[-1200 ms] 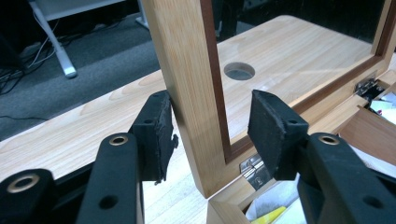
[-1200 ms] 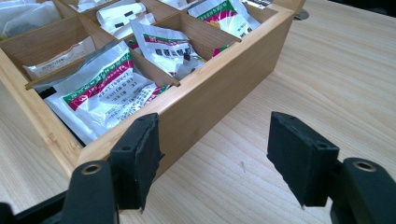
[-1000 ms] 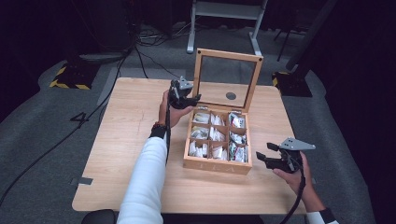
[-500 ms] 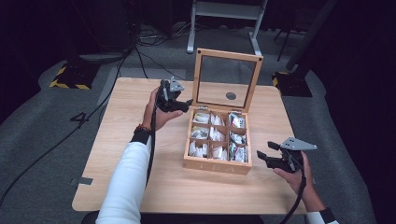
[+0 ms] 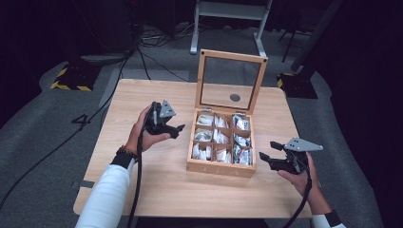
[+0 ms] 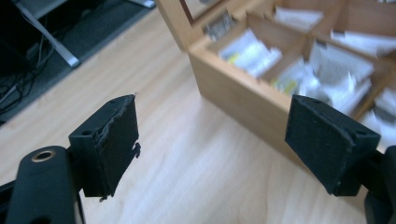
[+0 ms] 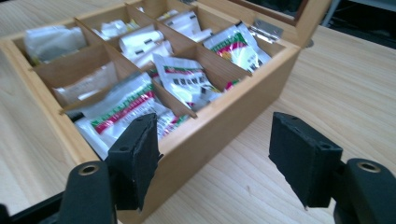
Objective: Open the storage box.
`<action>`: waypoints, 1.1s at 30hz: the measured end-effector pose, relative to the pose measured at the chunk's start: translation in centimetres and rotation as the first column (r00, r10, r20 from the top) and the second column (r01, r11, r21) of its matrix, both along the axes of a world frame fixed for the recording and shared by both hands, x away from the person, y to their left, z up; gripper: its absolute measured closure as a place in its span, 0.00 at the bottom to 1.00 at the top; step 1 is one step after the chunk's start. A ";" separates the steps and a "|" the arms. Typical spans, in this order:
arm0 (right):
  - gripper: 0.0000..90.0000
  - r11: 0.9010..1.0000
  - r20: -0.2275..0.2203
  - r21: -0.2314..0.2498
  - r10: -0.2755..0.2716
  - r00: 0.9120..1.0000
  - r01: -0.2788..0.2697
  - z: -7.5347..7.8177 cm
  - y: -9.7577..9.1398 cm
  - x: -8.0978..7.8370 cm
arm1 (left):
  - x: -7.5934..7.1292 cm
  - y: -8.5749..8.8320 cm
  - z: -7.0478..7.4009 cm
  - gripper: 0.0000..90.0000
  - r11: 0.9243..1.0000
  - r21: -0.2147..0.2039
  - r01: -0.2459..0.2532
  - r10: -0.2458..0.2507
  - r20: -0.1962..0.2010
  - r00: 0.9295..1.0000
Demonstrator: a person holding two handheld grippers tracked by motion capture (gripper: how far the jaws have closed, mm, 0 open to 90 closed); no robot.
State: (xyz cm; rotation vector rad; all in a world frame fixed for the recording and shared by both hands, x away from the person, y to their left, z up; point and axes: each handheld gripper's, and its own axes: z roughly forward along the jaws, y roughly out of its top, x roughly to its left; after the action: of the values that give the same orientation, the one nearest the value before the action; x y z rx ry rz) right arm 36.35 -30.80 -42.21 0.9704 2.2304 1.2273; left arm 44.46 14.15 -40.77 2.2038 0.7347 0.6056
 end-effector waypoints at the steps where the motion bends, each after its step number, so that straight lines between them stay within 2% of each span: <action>1: 0.36 1.000 0.000 0.003 0.008 1.000 -0.008 0.2 0.2 -0.1 | -0.5 0.3 -0.5 0.20 1.000 0.016 0.001 -0.001 -0.003 1.000; 3: 0.36 1.000 0.003 -0.003 0.027 1.000 -0.027 0.5 0.7 -0.2 | -1.2 0.6 -1.1 0.19 0.999 0.033 -0.002 0.002 -0.009 1.000; 7: 0.37 0.997 0.002 -0.018 0.070 0.998 -0.070 0.9 2.0 -0.4 | -3.1 1.8 -2.6 0.20 1.000 0.020 0.015 -0.014 -0.038 0.999; 9: 0.38 0.995 0.000 -0.025 0.098 0.995 -0.098 1.1 2.7 -0.5 | -3.9 2.2 -3.4 0.20 0.999 0.045 0.019 -0.017 -0.043 0.999; 12: 0.39 0.991 -0.015 -0.039 0.124 0.992 -0.125 1.0 3.6 -0.2 | -5.0 2.8 -4.4 0.20 0.999 0.043 0.025 -0.022 -0.060 0.998; 14: 0.39 0.989 -0.030 -0.055 0.134 0.991 -0.135 1.0 4.2 0.0 | -5.7 3.1 -5.2 0.20 0.998 0.057 0.032 -0.028 -0.070 0.997; 16: 0.40 0.986 -0.044 -0.067 0.150 0.988 -0.153 0.9 4.7 0.3 | -6.3 3.2 -5.6 0.20 0.995 0.085 0.043 -0.036 -0.081 0.996; 17: 0.40 0.983 -0.053 -0.077 0.161 0.986 -0.165 0.8 4.9 0.5 | -6.4 3.3 -5.8 0.20 0.995 0.088 0.056 -0.047 -0.106 0.993; 18: 0.41 0.981 -0.060 -0.088 0.165 0.984 -0.170 0.8 5.1 0.8 | -6.7 3.5 -6.0 0.20 0.996 0.075 0.057 -0.048 -0.114 0.992; 19: 0.41 0.980 -0.065 -0.095 0.171 0.983 -0.177 0.7 5.3 1.0 | -7.1 3.5 -6.2 0.20 0.996 0.077 0.054 -0.046 -0.100 0.994; 23: 0.40 0.971 -0.089 -0.120 0.195 0.977 -0.205 0.3 5.7 1.7 | -7.9 3.6 -6.9 0.20 0.994 0.086 0.067 -0.057 -0.117 0.991; 26: 0.40 0.970 -0.096 -0.126 0.198 0.975 -0.210 -0.1 6.0 2.1 | -8.6 3.5 -7.7 0.20 0.991 0.097 0.088 -0.074 -0.140 0.987; 29: 0.41 0.962 -0.102 -0.158 0.210 0.972 -0.224 -0.5 6.4 2.4 | -9.1 3.3 -8.2 0.20 0.987 0.118 0.109 -0.090 -0.153 0.984; 31: 0.43 0.958 -0.113 -0.159 0.222 0.968 -0.239 -0.7 6.5 2.6 | -9.3 3.3 -8.3 0.20 0.985 0.118 0.129 -0.108 -0.166 0.980; 33: 0.45 0.954 -0.118 -0.168 0.229 0.966 -0.247 -0.8 6.7 2.7 | -9.4 3.2 -8.4 0.20 0.984 0.116 0.133 -0.112 -0.167 0.979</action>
State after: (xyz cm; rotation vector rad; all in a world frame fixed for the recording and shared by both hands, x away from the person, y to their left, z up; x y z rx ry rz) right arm 39.05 -24.13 -43.05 0.7204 2.5449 1.0675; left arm 35.03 17.36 -49.14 2.4170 0.6504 0.4265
